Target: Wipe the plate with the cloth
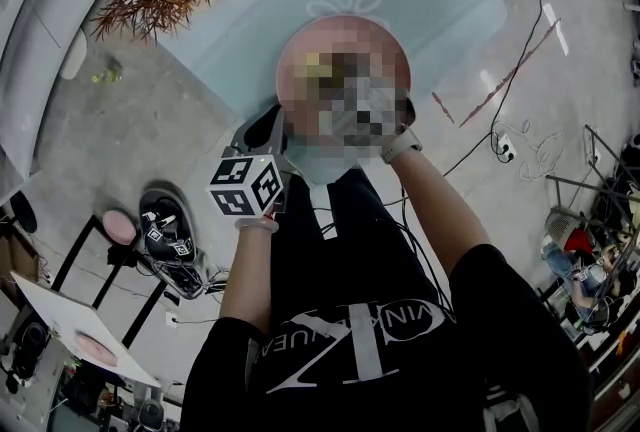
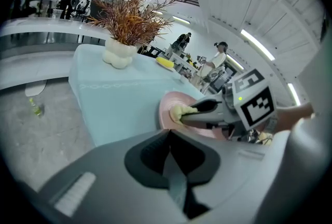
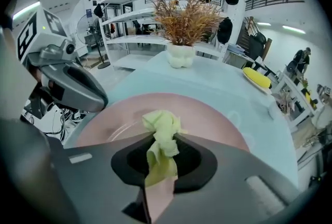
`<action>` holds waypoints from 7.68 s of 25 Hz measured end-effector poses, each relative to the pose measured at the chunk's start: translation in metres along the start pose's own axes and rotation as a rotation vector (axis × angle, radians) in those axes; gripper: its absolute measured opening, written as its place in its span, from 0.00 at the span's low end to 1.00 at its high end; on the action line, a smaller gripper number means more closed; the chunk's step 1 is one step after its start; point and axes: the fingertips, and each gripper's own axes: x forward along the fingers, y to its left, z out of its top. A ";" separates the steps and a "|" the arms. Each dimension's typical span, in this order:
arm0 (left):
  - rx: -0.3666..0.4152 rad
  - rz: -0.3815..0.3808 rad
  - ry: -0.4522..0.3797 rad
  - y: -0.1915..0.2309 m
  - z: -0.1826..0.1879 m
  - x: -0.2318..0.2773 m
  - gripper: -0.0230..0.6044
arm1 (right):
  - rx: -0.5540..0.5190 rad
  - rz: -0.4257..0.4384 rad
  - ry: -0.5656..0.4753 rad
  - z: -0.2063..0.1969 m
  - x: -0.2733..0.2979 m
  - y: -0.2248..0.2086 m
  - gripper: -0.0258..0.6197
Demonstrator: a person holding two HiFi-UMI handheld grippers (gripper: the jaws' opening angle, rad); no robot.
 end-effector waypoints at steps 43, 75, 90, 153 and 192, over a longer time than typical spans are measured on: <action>-0.009 -0.011 -0.006 0.001 0.000 0.002 0.04 | 0.067 -0.075 -0.023 -0.012 -0.005 -0.029 0.16; -0.007 -0.023 -0.003 -0.001 0.000 0.001 0.04 | 0.023 -0.038 -0.004 -0.029 -0.021 0.040 0.16; -0.016 -0.020 -0.022 0.000 -0.002 0.000 0.04 | 0.096 -0.150 -0.044 -0.018 -0.011 -0.019 0.16; 0.413 -0.021 -0.430 -0.093 0.203 -0.135 0.04 | 0.498 -0.245 -0.633 0.046 -0.281 -0.068 0.17; 0.481 0.123 -0.770 -0.123 0.241 -0.263 0.04 | 0.444 -0.340 -0.886 0.069 -0.384 -0.062 0.18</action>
